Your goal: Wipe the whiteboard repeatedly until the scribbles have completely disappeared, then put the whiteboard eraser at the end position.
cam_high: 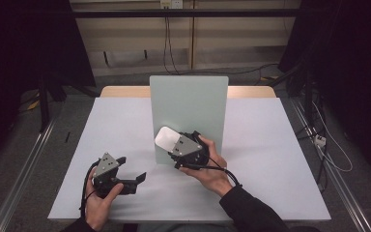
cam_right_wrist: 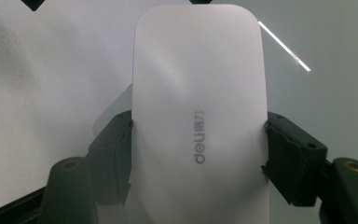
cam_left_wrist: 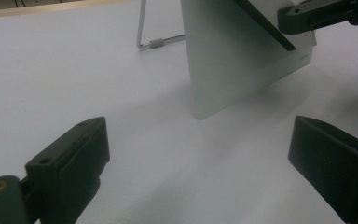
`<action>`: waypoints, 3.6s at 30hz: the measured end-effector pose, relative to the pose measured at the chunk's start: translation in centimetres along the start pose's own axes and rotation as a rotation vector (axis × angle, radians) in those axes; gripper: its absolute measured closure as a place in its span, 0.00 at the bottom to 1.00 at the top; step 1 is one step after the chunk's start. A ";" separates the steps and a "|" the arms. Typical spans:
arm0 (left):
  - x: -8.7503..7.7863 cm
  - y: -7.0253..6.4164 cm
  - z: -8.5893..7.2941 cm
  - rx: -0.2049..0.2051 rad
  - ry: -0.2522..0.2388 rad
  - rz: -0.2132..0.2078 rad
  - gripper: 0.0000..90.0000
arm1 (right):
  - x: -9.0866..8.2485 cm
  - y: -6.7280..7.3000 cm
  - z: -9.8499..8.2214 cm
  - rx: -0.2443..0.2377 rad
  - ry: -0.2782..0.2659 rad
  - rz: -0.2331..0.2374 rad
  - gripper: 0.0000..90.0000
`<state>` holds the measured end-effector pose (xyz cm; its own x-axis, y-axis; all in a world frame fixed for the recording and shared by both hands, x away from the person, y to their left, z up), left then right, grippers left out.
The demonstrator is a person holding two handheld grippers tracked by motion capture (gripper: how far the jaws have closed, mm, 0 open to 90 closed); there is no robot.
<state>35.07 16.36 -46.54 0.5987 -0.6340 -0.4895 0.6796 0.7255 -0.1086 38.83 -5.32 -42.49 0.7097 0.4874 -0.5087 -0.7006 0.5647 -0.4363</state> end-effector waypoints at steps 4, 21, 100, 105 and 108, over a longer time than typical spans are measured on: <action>0.0 0.0 -0.1 -0.004 0.003 -0.001 0.06 | 0.0 0.1 -0.2 0.014 0.007 0.018 0.35; 0.0 0.2 -0.2 -0.013 0.006 0.000 0.06 | -1.7 0.3 -1.1 0.080 -0.008 0.094 0.35; -0.1 -0.1 -0.1 -0.004 0.005 -0.003 0.06 | -2.4 3.2 -7.2 0.055 0.249 0.497 0.35; -0.1 -0.1 -0.1 0.003 0.006 -0.004 0.06 | -2.3 3.2 -7.3 0.069 0.242 0.503 0.35; 0.0 -0.2 -0.1 -0.001 0.006 -0.004 0.06 | -2.3 3.2 -7.4 0.082 0.235 0.505 0.35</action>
<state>34.91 16.28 -46.59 0.5938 -0.6351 -0.4941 0.6815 0.7234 -0.1108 34.41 -9.59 -48.20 0.2455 0.5548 -0.7949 -0.9342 0.3544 -0.0412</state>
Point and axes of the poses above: each handheld gripper's, and its own axes: x roughly forward along the jaws, z roughly out of its top, y roughly to its left, the point moved 5 cm from there along x, roughly forward along the jaws, and after that the axes turned 1 degree about y, right-handed, at the moved point
